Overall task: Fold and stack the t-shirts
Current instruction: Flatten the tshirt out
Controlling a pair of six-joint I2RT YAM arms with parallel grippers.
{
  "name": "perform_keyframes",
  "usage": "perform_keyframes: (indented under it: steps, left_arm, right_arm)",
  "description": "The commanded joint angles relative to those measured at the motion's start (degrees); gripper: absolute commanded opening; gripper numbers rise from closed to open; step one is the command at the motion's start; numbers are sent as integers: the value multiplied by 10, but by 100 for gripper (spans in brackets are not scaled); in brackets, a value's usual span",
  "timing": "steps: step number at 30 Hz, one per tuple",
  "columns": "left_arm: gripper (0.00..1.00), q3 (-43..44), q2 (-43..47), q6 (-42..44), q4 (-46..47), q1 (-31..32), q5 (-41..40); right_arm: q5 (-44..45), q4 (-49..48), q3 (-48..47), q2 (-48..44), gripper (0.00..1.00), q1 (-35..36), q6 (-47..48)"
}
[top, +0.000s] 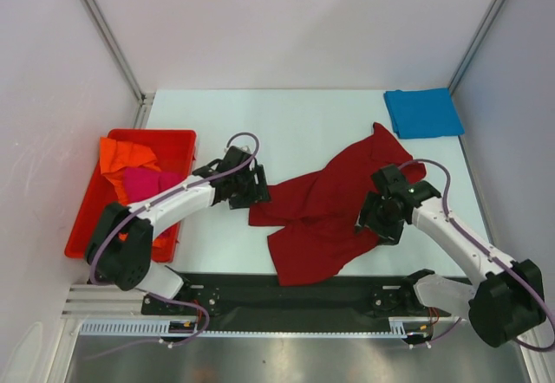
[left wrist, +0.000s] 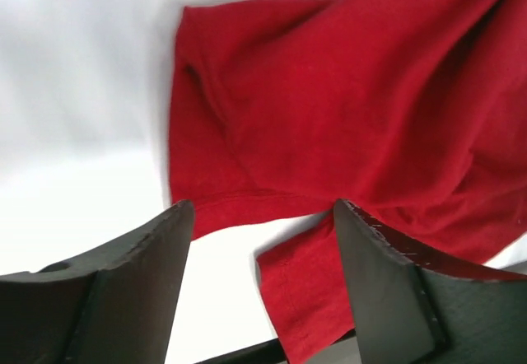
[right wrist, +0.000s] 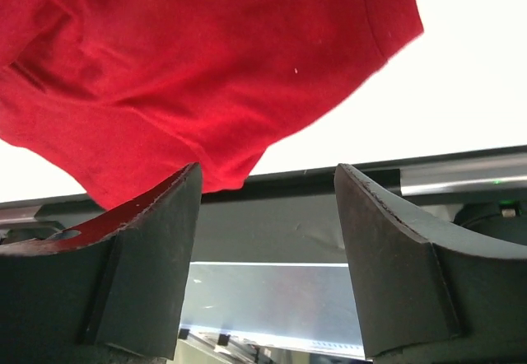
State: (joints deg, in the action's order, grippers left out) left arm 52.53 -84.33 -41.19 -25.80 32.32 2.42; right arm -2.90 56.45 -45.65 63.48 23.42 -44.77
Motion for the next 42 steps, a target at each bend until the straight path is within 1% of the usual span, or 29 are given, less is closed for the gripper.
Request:
perform_keyframes:
  steps: [1, 3, 4, 5, 7, 8, 9, 11, 12, 15, 18, 19, 23, 25, 29, 31, 34, 36, 37, 39, 41, 42]
  left_arm:
    - [72, 11, 28, -26, -27, -1, -22]
    - [71, -38, 81, -50, -15, 0, -22]
    - [71, -68, 97, -67, -20, 0, -44]
    - [70, -81, 125, -73, -28, -1, -50]
    - [68, -117, 145, -80, -26, -1, -55]
    - [65, -129, 152, -82, -10, -2, -49]
    - [63, -137, 151, -83, -5, -3, -43]
    - [62, -146, 139, -80, 8, -3, -31]
    - [62, -147, 125, -79, 14, -3, -29]
    - [63, -139, 96, -74, 29, -3, -31]
    - [62, -125, 73, -69, 33, -4, -38]
    - [61, -120, 59, -69, 36, -4, -37]
    - [51, -113, 34, -68, 38, -6, -38]
    - [49, -117, 29, -76, 37, -6, -42]
    - [45, -133, 26, -86, 68, -8, -31]
    - [44, -129, 19, -81, 75, -8, -31]
    - [35, -121, 3, -73, 83, -9, -29]
    - [19, -120, -2, -70, 89, -11, -10]
    - [0, -117, -1, -67, 80, -17, -11]
    - [0, -116, 17, -63, 63, -24, -22]
    - [1, -111, 38, -43, 31, -30, -84]
    - [0, -108, 46, -23, 17, -34, -101]
  right_arm:
    - [-4, -27, -31, 21, 70, -3, 24]
    - [-7, -22, -43, 25, 69, 4, 28]
    - [-6, -19, -47, 24, 68, 8, 35]
    - [-6, -18, -56, 23, 67, 27, 37]
    - [-16, -23, -63, 27, 66, 51, 44]
    - [-17, -24, -69, 32, 66, 70, 43]
    - [-17, -30, -80, 39, 66, 110, 43]
    - [-8, -33, -92, 48, 66, 155, 32]
    - [-4, -32, -98, 57, 66, 188, 27]
    - [-1, -34, -82, 66, 66, 205, 7]
    - [8, -41, -63, 60, 65, 204, -5]
    - [15, -47, -54, 56, 63, 202, -6]
    - [14, -56, -50, 60, 61, 194, -6]
    - [19, -56, -46, 60, 60, 191, -5]
    - [21, -50, -31, 58, 59, 165, -8]
    - [22, -48, -16, 53, 59, 156, -15]
    - [18, -43, 9, 45, 59, 124, -23]
    - [18, -48, 24, 43, 59, 91, -21]
    - [17, -52, 26, 45, 59, 82, -9]
    - [18, -64, 24, 62, 58, 57, 6]
    - [16, -84, 20, 85, 56, 44, 26]
    - [14, -93, 17, 97, 55, 34, 32]
